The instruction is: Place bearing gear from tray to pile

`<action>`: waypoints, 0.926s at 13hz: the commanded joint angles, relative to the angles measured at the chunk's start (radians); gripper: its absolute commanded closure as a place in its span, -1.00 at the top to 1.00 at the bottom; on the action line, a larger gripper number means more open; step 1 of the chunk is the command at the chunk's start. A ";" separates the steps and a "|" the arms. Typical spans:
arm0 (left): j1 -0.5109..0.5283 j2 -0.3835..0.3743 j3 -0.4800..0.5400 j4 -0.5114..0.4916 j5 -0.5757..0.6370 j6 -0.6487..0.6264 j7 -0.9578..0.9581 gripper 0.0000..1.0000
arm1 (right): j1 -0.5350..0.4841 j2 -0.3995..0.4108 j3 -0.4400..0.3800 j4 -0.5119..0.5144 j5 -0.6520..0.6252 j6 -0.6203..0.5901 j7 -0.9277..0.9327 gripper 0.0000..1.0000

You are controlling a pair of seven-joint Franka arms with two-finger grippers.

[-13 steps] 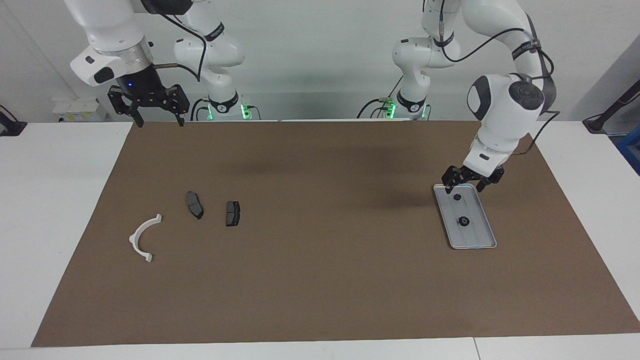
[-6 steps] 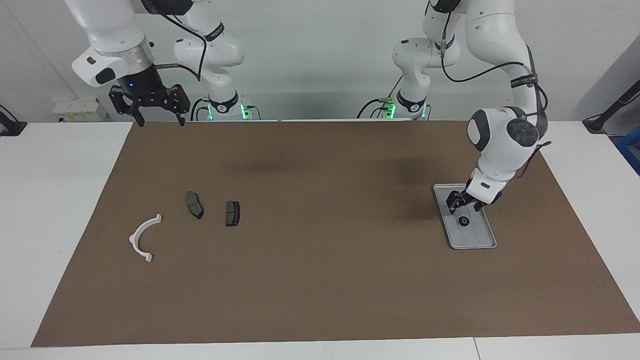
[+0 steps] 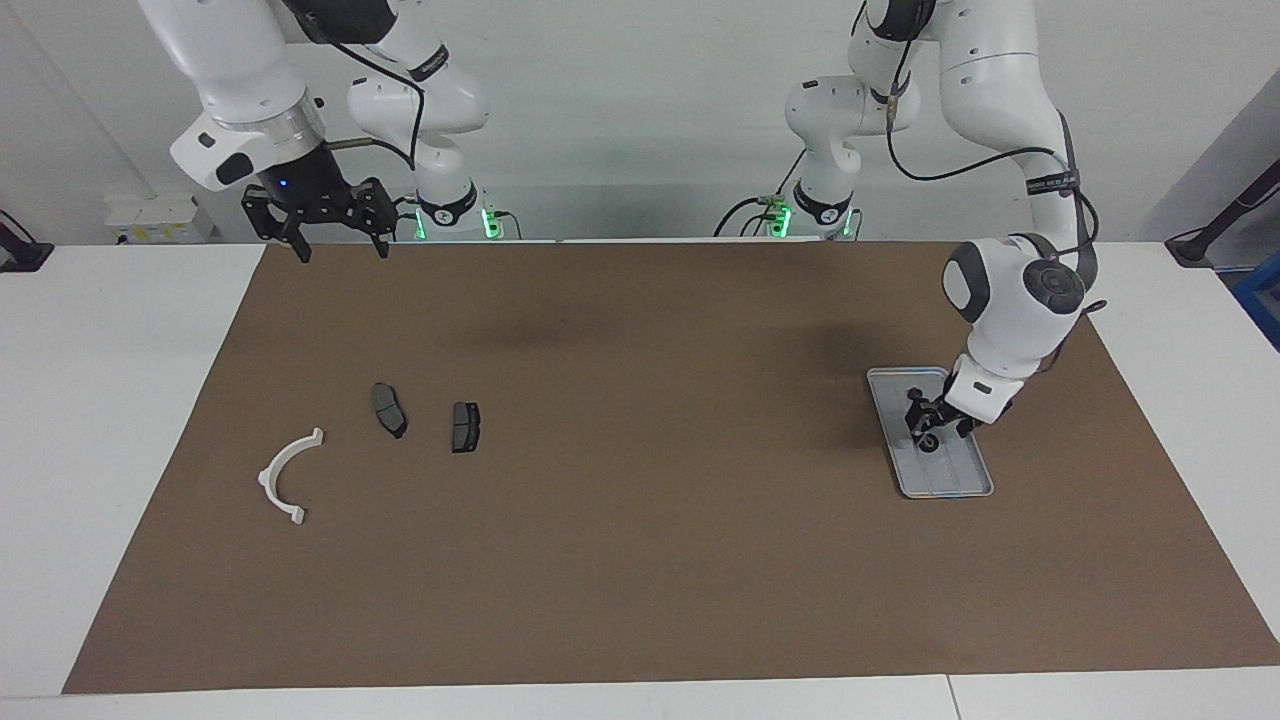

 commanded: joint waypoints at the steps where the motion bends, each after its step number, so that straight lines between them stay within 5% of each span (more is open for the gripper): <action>1: 0.004 0.031 -0.005 0.000 0.010 0.053 0.008 0.47 | 0.037 -0.036 0.000 -0.156 0.017 0.142 -0.006 1.00; 8: -0.004 0.037 -0.005 -0.009 0.008 0.050 -0.004 0.30 | 0.108 0.092 0.000 -0.246 0.109 0.399 0.141 1.00; 12: -0.007 0.036 -0.005 -0.008 0.008 0.037 -0.004 -0.72 | 0.137 0.125 0.000 -0.246 0.109 0.431 0.150 1.00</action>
